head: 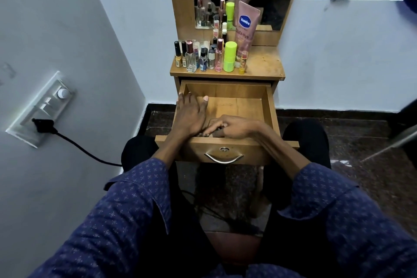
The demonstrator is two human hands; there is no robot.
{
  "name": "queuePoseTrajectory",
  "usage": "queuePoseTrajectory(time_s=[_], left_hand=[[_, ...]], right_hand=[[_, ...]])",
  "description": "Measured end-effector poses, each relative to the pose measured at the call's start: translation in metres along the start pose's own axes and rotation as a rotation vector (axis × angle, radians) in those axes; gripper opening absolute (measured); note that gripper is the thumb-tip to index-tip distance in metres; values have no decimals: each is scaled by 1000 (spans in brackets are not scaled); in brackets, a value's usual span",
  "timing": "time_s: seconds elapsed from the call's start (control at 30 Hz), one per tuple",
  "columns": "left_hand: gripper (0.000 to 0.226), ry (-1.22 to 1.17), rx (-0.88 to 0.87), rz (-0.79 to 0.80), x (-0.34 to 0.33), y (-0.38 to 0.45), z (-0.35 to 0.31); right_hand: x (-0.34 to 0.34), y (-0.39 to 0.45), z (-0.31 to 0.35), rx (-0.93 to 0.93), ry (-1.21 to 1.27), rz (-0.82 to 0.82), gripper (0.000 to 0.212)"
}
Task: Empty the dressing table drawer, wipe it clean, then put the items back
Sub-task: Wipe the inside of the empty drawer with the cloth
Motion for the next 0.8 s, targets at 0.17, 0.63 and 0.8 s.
queuePoseTrajectory(time_s=[0.17,0.63,0.8], left_hand=[[88,-160,20,-55,14,-7,-8],[82,-347,55,-43,30,-20,6],[76,-389,90,-79,35,-22,0]], right_hand=[[-2,22,32,-14,-176,12,18],[39,3,1,72,-42,-89,27],[68,11,2,91,50,-570,33]])
Point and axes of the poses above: each hand's wrist, its own y-axis towards the middle knuckle, its own x-axis out of the back of the hand, z = x × y, the point moved 6 cm from there along y, towards the middle knuckle, and after that the axes turned 13 degrees about -x, right-handed, at the moved point
